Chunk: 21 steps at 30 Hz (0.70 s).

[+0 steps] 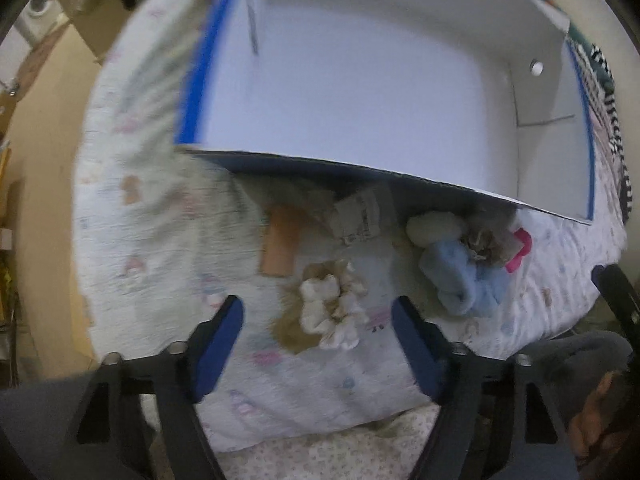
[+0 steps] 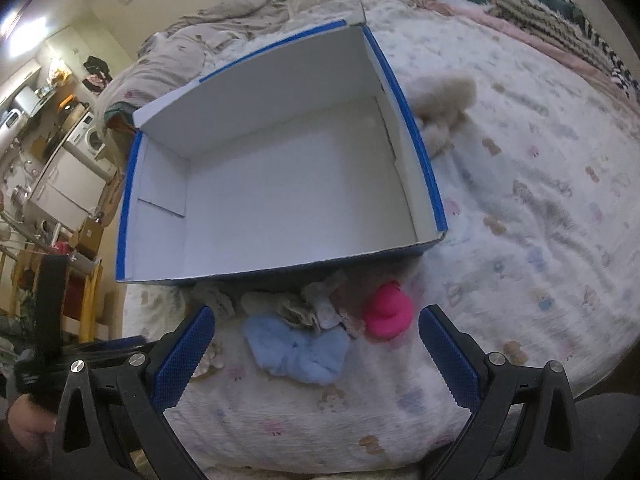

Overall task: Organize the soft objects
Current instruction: 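Grasp the white crumpled cloth with the left gripper while the right grasps the pink duck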

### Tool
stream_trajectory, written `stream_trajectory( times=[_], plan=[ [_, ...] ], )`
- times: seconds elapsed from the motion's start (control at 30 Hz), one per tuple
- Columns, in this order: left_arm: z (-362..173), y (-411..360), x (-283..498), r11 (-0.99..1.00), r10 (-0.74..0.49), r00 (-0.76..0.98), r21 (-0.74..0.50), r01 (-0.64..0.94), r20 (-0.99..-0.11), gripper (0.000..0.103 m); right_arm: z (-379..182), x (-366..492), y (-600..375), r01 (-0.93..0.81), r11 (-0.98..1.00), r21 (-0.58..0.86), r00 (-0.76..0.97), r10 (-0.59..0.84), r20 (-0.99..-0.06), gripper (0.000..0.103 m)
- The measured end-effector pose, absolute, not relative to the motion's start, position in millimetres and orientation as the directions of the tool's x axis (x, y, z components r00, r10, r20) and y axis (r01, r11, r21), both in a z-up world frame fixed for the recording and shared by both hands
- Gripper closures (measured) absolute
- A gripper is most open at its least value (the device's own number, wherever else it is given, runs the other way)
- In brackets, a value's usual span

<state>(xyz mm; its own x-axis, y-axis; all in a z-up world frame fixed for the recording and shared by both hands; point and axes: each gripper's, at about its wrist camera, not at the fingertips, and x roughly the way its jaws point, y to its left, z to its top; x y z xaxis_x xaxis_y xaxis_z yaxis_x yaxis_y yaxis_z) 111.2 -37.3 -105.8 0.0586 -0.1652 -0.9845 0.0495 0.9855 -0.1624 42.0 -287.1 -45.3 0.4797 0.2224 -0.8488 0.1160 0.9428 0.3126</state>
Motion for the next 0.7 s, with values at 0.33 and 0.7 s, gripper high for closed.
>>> stream_trajectory(
  times=[0.33, 0.7],
  plan=[
    [-159.0, -63.5, 132.3, 0.971, -0.185, -0.059, -0.192, 0.142, -0.981, 0.089, -53.5, 44.2, -299.2, 0.209, 0.932, 0.297, 0.417, 0.190, -0.889, 0.000],
    [-121.6, -35.5, 124.7, 0.959, -0.271, 0.065, -0.263, 0.106, -0.960, 0.095, -110.3, 63.5, -329.3, 0.423, 0.856, 0.295, 0.312, 0.168, -0.935, 0.035]
  ],
)
